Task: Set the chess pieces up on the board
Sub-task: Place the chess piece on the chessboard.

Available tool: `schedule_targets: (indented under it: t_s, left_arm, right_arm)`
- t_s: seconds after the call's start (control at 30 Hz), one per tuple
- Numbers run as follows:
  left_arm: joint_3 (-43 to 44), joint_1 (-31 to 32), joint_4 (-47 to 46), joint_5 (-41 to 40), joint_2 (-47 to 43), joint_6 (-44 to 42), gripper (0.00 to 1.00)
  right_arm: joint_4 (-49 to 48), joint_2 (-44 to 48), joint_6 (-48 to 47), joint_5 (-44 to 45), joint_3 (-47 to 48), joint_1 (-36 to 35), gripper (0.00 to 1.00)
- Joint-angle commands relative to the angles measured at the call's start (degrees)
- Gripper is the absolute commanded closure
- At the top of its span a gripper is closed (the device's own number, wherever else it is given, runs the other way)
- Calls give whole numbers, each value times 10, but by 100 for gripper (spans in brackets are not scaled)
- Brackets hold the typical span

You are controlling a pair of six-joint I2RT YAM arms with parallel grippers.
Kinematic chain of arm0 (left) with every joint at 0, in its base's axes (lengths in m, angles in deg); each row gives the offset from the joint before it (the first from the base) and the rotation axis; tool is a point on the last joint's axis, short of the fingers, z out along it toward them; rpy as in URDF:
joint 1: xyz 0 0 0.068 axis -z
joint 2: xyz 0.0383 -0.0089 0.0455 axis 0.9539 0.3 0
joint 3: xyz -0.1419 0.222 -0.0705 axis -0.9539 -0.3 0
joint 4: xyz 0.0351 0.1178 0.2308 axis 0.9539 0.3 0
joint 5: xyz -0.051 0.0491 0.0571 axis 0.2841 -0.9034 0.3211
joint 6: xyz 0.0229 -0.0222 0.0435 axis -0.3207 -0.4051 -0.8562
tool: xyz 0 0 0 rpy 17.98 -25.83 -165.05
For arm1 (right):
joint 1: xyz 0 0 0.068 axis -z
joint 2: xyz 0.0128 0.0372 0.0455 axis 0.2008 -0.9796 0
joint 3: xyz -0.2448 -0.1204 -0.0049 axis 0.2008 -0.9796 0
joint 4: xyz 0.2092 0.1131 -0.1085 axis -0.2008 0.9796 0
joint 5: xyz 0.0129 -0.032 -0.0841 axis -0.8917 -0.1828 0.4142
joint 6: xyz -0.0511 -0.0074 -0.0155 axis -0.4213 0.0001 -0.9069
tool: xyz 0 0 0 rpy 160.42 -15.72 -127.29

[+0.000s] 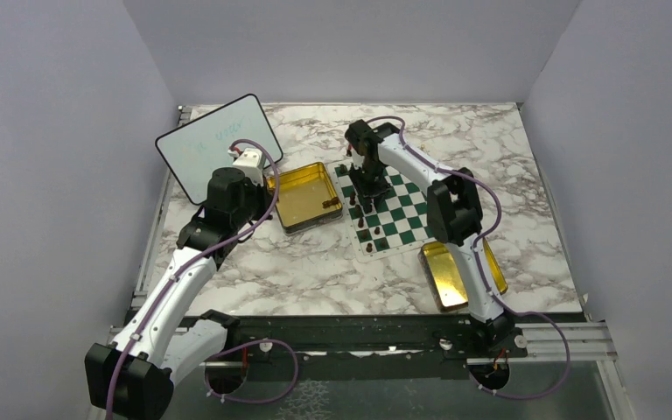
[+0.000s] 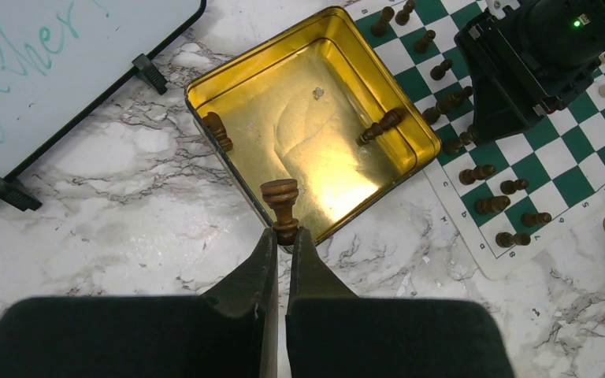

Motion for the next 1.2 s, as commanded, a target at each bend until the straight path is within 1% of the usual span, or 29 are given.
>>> schedule_targets:
  t_s: [0.0,0.17,0.33,0.43,0.53,0.6,0.7,0.8,0.87,0.93,0.97,1.03,1.17]
  left_arm:
    - [-2,4,-9,18,-3,1,100]
    - [22,5,14,74,6,10,100]
    - [52,5,41,143,12,22,100]
    - [62,5,45,194,15,44,100]
    - [69,5,45,252,22,67,100]
    - [71,5,45,293,31,83,100]
    - [69,5,45,353,44,98,100]
    - [64,6,44,387,53,109,100]
    - [62,6,45,408,57,116,100]
    - [61,6,44,430,64,120,100]
    - [61,6,44,442,68,121,100]
    - [60,7,44,460,75,126,100]
    - [59,9,41,484,87,135,100]
  right_arm:
    - [17,38,6,12,0,6,59]
    - [8,102,15,24,-35,6,59]
    - [-45,181,6,-16,-81,6,59]
    - [-131,240,-18,-71,-140,6,59]
    - [-266,320,-53,-139,-239,1,60]
    - [-358,375,-110,-194,-328,-8,60]
    - [-477,450,-182,-211,-424,-31,59]
    - [-585,519,-257,-272,-513,-43,59]
    - [-647,561,-333,-326,-573,-48,59]
    - [-702,594,-381,-351,-620,-54,59]
    - [-715,602,-407,-366,-630,-56,59]
    - [-706,608,-451,-383,-632,-64,58]
    - [-679,609,-518,-375,-628,-87,55]
